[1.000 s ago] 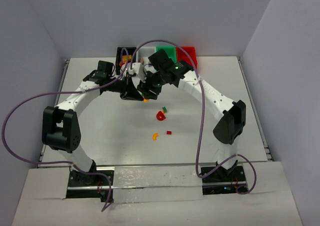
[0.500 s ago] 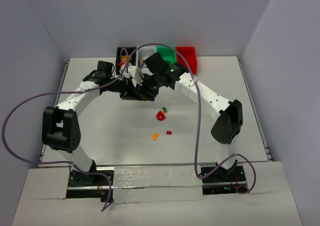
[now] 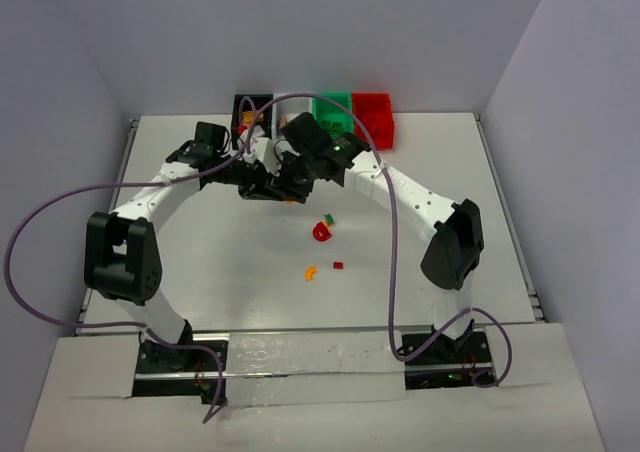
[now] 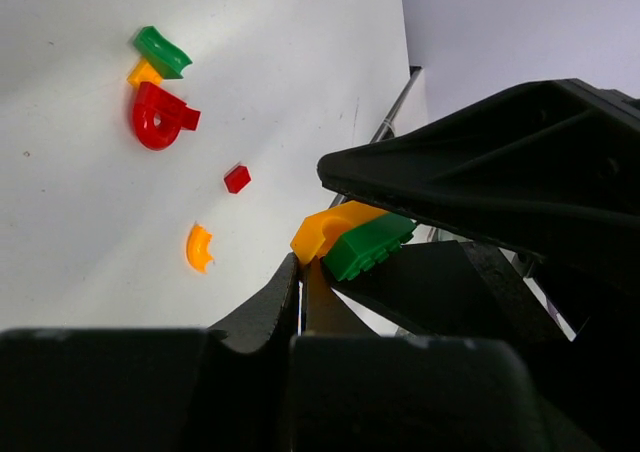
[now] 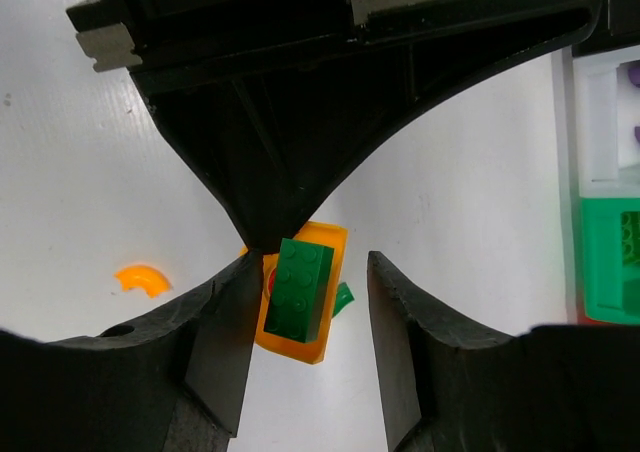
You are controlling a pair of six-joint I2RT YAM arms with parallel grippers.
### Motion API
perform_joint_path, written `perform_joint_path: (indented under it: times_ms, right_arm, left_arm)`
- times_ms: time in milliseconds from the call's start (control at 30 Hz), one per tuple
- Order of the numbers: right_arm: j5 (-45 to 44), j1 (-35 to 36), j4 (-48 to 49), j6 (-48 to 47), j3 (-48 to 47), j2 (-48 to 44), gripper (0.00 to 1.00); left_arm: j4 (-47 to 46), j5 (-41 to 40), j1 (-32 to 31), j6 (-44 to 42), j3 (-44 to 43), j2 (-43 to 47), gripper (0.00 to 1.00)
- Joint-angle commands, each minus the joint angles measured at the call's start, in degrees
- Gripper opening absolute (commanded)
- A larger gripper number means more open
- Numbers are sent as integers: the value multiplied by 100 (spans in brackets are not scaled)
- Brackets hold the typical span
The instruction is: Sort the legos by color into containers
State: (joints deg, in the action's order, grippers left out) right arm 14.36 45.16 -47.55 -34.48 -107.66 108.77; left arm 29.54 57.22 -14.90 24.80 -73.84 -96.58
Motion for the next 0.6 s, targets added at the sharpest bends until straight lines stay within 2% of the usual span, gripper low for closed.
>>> perform_joint_path:
  times_ms: [0, 167, 567]
  right_arm:
    - [-460, 64, 290, -112, 158, -234, 55]
    - [-567, 99, 374, -122, 215, -274, 48]
    - [-661, 99, 464, -182, 357, -371, 0]
  left_arm:
    - [25, 96, 22, -36, -78, -20, 0]
    - [16, 46, 22, -26, -41, -45, 0]
    - [43, -94, 48, -79, -25, -71, 0]
